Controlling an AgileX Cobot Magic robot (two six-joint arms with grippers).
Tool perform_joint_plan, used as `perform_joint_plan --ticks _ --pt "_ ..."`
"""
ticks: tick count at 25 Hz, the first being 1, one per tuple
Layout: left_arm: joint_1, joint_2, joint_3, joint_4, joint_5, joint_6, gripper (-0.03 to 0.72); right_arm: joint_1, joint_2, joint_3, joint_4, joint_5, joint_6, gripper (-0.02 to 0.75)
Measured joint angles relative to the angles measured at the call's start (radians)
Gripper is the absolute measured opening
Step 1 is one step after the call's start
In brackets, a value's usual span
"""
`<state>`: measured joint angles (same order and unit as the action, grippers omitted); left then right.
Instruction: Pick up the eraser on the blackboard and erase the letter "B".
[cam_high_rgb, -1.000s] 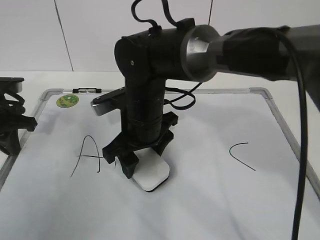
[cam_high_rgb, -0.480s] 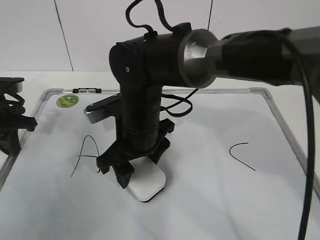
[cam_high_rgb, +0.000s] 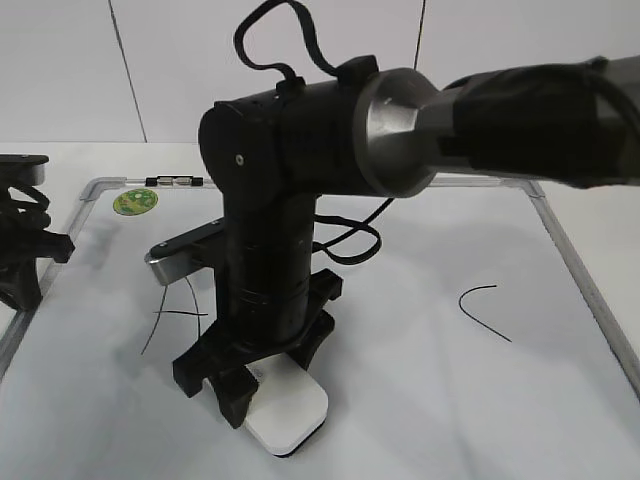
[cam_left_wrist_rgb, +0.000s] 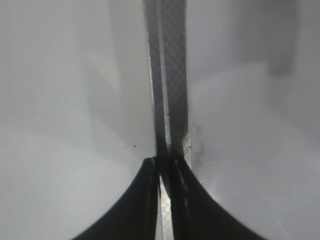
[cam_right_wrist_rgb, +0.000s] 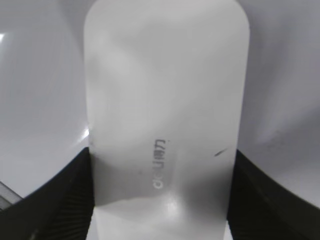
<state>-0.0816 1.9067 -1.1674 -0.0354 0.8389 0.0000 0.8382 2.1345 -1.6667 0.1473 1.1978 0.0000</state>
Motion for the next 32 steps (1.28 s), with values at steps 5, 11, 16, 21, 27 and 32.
perform_joint_plan --ticks 5,11,16,21,27,32 --pt "0.0 0.0 0.0 0.0 0.0 0.0 0.033 -0.017 -0.002 0.002 -0.013 0.002 0.0 0.519" --pt "0.0 0.0 0.0 0.0 0.0 0.0 0.033 -0.104 -0.002 0.002 -0.029 0.002 0.02 0.519" --pt "0.0 0.0 0.0 0.0 0.0 0.0 0.033 -0.184 -0.002 0.002 -0.036 -0.02 0.034 0.519" --pt "0.0 0.0 0.0 0.0 0.0 0.0 0.033 -0.195 -0.002 0.002 -0.04 -0.035 0.042 0.519" --pt "0.0 0.0 -0.001 0.0 0.004 0.0 0.034 -0.137 -0.002 0.004 -0.019 -0.075 0.044 0.519" --pt "0.0 0.0 -0.001 0.0 0.004 0.0 0.034 -0.078 -0.002 0.004 0.006 -0.076 0.044 0.519"
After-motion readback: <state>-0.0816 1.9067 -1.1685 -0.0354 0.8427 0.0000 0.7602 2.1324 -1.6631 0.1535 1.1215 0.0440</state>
